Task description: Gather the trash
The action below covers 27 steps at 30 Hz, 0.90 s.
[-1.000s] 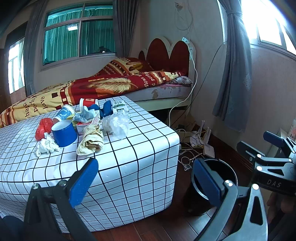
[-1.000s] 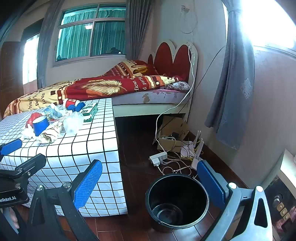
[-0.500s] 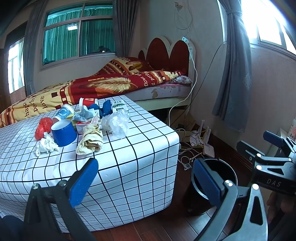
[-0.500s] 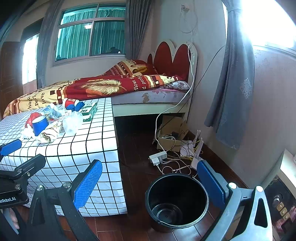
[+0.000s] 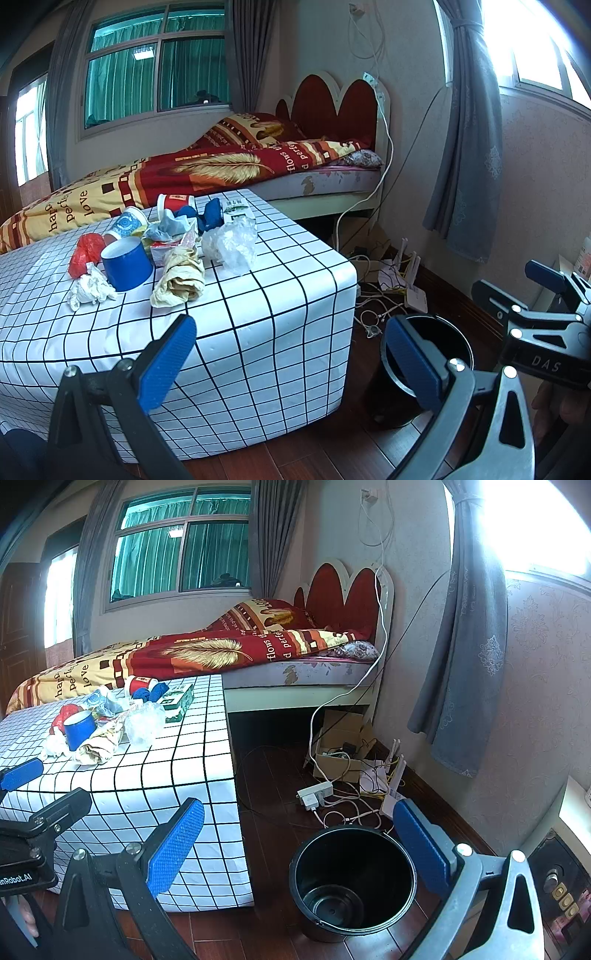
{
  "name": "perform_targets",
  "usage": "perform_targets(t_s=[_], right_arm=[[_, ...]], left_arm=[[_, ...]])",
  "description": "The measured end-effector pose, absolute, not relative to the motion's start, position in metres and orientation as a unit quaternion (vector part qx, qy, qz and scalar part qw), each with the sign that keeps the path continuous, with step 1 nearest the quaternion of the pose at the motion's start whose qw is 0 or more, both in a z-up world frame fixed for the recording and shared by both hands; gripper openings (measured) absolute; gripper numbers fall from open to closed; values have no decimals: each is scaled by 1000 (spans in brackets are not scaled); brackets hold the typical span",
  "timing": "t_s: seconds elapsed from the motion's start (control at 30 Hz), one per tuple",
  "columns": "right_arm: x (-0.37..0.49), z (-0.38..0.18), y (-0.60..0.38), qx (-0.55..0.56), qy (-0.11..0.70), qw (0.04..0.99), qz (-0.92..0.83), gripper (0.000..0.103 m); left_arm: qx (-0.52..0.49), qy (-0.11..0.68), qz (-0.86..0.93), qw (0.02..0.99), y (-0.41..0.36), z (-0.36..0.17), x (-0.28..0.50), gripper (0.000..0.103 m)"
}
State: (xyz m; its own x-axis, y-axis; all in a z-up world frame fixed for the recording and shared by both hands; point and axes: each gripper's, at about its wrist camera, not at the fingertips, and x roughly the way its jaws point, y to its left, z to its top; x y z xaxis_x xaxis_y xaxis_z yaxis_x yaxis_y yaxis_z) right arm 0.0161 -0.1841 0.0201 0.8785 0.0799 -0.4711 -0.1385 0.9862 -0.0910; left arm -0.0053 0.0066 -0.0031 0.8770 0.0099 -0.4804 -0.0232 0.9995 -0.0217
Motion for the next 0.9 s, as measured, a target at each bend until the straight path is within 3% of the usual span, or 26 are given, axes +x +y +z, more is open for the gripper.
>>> perform_targets(t_s=[0.9], right_arm=[[31, 7, -158, -67, 257, 960, 90, 103]], left_arm=[[-31, 259, 57, 964, 56, -7, -2, 103]])
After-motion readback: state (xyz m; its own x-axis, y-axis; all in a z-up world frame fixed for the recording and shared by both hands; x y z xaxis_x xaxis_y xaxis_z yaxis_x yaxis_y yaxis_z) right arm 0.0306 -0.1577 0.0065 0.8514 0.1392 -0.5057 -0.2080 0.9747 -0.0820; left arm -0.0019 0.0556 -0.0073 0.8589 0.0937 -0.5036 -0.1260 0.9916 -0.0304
